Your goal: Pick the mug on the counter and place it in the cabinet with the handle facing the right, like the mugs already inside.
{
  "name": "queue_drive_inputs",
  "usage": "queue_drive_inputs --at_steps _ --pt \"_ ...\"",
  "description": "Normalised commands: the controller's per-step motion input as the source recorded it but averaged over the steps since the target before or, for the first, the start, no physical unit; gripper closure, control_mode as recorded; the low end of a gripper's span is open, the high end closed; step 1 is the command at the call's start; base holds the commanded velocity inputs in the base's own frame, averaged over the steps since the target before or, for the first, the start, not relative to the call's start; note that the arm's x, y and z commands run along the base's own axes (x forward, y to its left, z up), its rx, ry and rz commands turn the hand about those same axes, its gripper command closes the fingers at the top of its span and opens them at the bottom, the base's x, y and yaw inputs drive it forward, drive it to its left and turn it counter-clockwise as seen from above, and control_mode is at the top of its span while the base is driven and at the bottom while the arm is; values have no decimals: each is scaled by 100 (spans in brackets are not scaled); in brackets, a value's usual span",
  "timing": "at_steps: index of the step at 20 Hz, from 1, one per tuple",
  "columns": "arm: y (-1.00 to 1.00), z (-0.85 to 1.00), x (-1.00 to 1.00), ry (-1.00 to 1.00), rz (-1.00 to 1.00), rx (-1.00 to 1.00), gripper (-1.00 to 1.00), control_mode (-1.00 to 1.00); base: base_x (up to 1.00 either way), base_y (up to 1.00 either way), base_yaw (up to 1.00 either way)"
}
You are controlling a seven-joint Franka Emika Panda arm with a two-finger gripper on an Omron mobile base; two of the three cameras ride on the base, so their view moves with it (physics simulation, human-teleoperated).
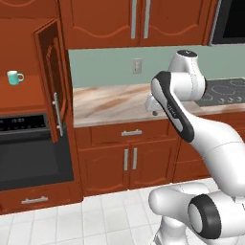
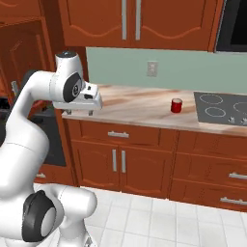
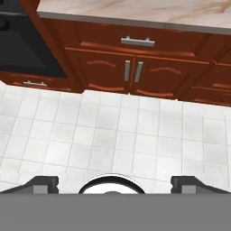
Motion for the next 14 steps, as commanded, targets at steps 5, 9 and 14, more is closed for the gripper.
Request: queue_drive_inputs --at_steps 5,9,14 --pt "0 0 0 0 0 0 -100 100 0 -67 0" --pt "0 0 0 0 0 0 -100 100 0 -65 0" --pt "0 0 0 0 0 0 -100 100 0 -62 0"
